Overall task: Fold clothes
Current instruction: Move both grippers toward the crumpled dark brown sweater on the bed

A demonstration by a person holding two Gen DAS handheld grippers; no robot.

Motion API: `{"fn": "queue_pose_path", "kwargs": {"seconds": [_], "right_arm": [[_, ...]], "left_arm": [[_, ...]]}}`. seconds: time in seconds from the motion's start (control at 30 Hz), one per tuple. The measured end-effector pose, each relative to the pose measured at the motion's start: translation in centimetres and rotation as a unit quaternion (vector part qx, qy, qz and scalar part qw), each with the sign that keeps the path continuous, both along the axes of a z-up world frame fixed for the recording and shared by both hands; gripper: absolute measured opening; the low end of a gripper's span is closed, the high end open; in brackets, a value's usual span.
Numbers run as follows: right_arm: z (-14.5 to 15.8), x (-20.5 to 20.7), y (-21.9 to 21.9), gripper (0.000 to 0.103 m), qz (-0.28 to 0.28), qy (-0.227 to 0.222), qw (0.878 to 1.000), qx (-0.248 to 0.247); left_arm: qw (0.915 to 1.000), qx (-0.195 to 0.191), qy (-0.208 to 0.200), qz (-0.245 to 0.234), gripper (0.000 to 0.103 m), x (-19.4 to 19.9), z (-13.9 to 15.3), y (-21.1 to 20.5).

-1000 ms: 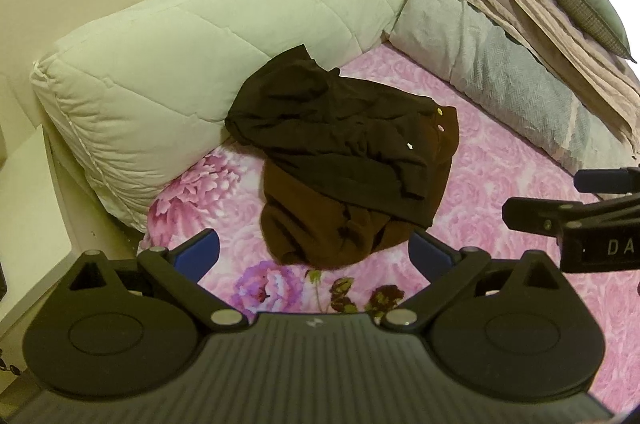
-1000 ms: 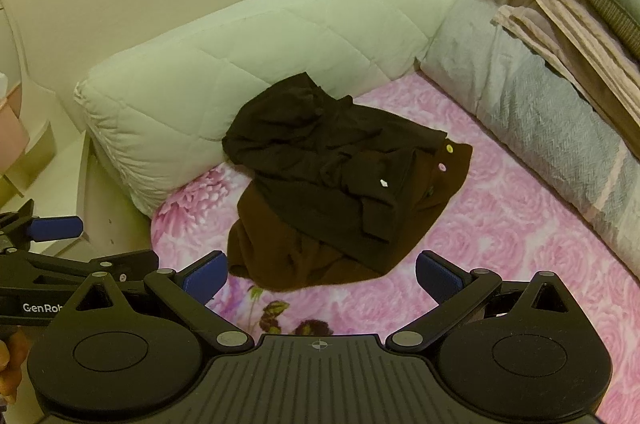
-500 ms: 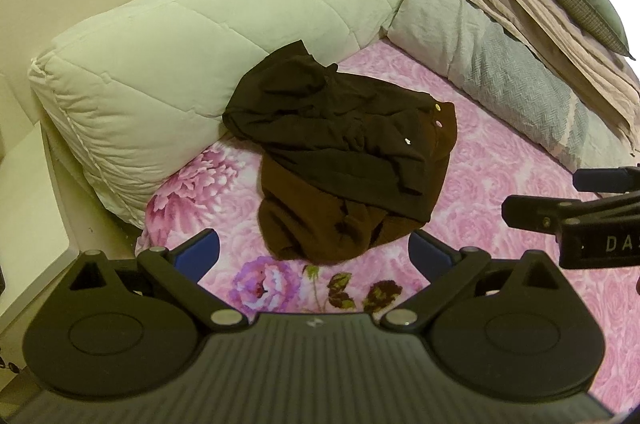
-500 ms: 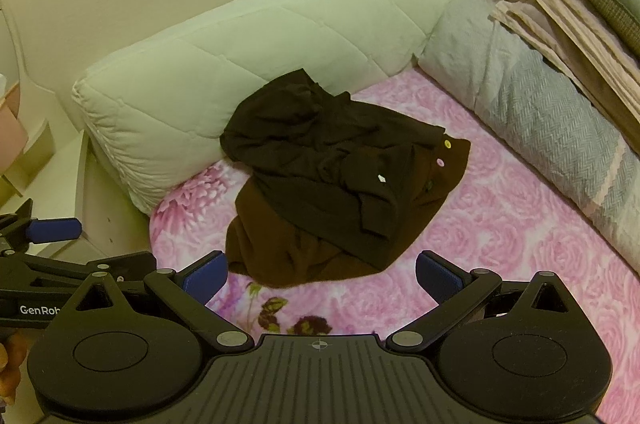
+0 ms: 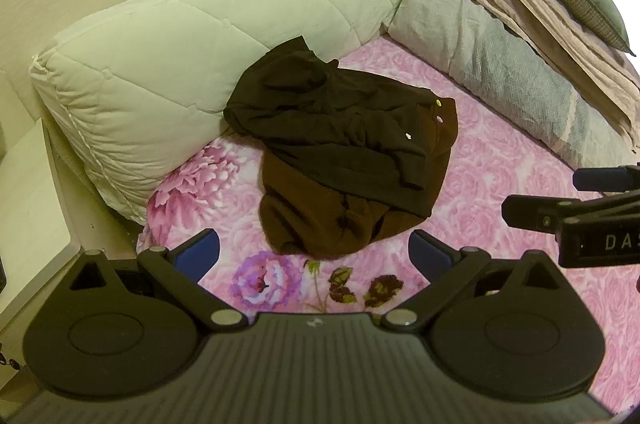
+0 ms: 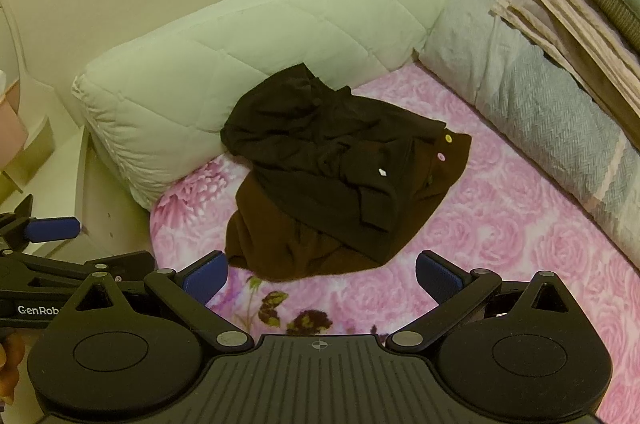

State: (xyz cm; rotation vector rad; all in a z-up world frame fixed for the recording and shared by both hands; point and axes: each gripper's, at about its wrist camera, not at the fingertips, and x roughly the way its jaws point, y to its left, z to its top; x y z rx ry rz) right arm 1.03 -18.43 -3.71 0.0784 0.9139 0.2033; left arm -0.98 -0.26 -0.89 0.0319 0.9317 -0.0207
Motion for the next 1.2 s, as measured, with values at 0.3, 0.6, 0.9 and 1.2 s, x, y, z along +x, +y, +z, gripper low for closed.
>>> {"fn": "queue_pose_path", "kwargs": {"seconds": [0.3,0.6,0.9,1.2], "right_arm": [[0.0,0.0,-0.3,0.103,-0.002,0.002,1.0,0.003],[0.0,-0.1,-0.8,0.103,-0.006,0.003,1.0,0.005],[-0.1,-0.2,-0.8,0.103,-0.008,0.007,1.0,0.006],[-0.6,-0.2,-1.1,0.103,-0.002,0.011,1.0,0.014]], "left_arm": [[1.0,0.008,0.003,-0.003,0.099,0.0,0.1,-0.4],[0.9995,0.028,0.01,-0.008,0.099,0.2,0.1,-0.8],[0.9985,0.05,0.021,-0.011,0.099,0.2,-0.2,-0.9],[0.9978,0.06,0.028,-0.01,0.099,0.1,-0.3,-1.2]]}}
